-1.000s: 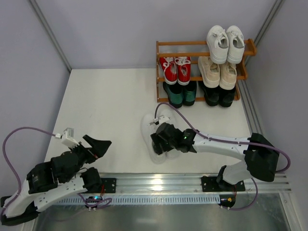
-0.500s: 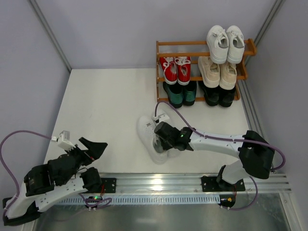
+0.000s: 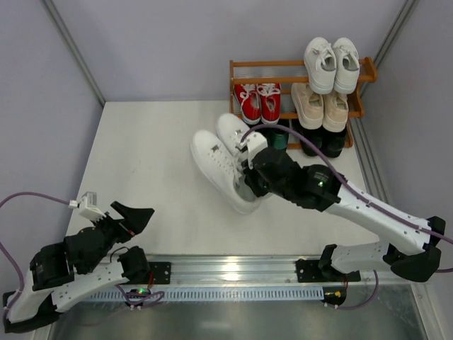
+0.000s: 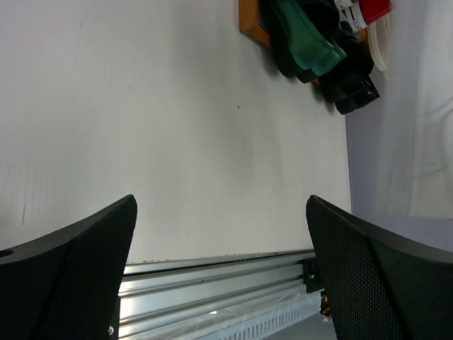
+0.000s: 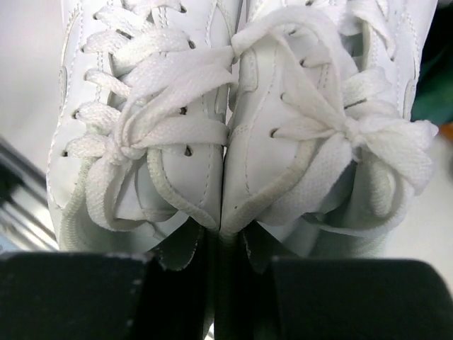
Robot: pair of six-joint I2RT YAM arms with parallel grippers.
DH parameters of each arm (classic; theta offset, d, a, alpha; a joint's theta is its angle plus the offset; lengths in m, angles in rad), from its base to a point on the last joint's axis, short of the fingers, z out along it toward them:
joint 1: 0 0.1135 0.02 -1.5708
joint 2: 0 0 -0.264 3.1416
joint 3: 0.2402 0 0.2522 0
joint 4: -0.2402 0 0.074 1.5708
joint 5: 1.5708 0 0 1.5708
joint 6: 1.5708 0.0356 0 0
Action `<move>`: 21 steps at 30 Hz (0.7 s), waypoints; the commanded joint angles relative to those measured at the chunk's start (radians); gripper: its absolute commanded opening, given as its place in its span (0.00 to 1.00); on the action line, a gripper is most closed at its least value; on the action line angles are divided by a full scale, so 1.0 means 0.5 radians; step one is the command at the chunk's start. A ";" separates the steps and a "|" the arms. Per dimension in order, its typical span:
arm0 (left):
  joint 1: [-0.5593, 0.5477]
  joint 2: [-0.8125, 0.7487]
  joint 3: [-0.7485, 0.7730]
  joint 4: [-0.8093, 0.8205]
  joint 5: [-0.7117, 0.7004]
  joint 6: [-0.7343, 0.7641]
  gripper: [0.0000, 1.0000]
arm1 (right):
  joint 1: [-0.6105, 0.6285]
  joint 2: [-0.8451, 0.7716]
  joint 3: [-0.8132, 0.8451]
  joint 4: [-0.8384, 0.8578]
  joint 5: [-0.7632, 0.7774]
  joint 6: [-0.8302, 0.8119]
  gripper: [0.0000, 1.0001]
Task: Place and organize the shoes onto the shoe shelf
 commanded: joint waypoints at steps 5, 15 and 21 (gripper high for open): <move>0.001 0.047 0.046 0.048 -0.042 0.077 1.00 | -0.398 0.113 0.944 0.489 0.471 -0.388 0.04; 0.001 0.019 0.082 0.012 -0.027 0.086 1.00 | -0.942 0.898 2.093 0.471 0.241 -0.459 0.04; 0.001 -0.030 0.095 -0.022 -0.018 0.068 1.00 | -1.110 1.129 2.304 0.443 0.094 -0.395 0.04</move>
